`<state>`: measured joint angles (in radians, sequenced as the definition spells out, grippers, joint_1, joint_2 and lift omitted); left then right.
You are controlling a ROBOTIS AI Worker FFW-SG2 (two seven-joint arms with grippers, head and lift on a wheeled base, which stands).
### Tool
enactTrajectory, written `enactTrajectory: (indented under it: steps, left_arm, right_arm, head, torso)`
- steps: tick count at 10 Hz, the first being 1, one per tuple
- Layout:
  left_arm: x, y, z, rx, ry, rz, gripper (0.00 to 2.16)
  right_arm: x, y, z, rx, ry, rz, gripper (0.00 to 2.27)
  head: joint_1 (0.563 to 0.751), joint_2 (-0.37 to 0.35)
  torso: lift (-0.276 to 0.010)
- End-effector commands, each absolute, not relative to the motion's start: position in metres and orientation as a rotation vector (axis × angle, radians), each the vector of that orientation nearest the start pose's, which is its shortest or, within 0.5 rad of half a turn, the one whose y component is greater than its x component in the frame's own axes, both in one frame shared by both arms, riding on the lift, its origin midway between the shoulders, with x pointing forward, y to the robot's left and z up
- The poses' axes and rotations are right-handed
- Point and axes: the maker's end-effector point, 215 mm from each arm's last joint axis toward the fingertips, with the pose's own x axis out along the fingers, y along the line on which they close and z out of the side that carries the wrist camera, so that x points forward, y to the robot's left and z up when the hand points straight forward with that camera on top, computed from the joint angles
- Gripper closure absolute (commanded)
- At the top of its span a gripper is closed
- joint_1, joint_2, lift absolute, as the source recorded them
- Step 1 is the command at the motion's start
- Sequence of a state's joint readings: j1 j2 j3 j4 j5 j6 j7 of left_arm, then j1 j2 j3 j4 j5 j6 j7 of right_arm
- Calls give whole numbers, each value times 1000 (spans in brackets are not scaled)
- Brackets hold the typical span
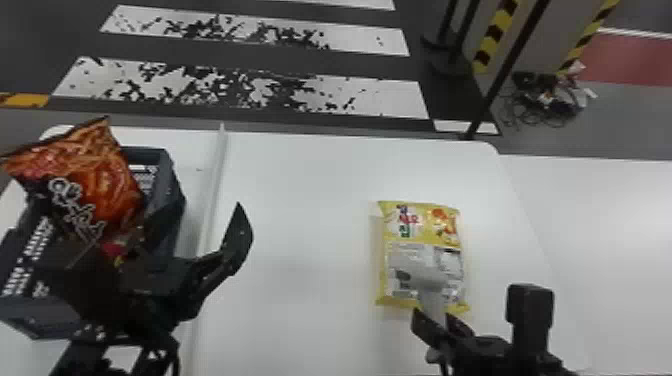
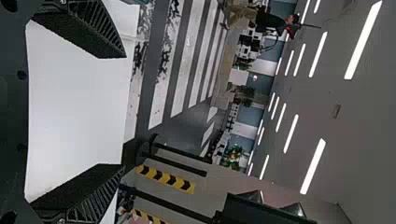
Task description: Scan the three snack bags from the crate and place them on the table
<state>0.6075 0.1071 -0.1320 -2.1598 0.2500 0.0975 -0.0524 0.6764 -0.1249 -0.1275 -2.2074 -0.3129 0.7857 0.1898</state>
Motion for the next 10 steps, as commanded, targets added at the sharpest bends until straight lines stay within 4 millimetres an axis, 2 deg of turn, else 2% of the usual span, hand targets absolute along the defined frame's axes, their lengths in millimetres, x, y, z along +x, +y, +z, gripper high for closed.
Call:
enactTrajectory:
  steps: [1,2,3,5,7,8,9,10]
  left_arm:
    - [404,144,-349,-232,136,-230,29]
    - [401,143,-346,-231,133,-234,29]
    - [401,143,-344,-229,132,-238,29]
    - [401,141,-345,-223,141,-247,29]
    - [402,140,-355,-211,177,-251,29]
    - [404,141,-359,-202,192,-249,29]
    - [404,143,-361,-199,195,-246,29]
    - [404,143,-365,-191,202,-246,29]
  right_arm:
    - [315,-238,-479,256,744,192,2250]
    - [328,-262,-465,269,718,163,2250]
    - [346,-293,-460,262,687,117,2250]
    - [382,-366,-473,255,650,40,2250]
    - [410,-421,-493,179,644,-2,2250]
    - [418,-436,-509,169,673,-8,2250]
    - [425,-446,-524,153,699,-13,2250]
    - [422,-455,-541,149,733,-18,2250]
  head:
    - [695,-124]
    - [695,-135]
    - [695,-163]
    - [695,-219]
    - [695,-316]
    - [695,-350]
    - [695,-350]
    - [695,-350]
  torso:
    - [-62]
    - [-62]
    - [-62]
    - [-62]
    - [-62]
    - [-62]
    - [-62]
    - [-62]
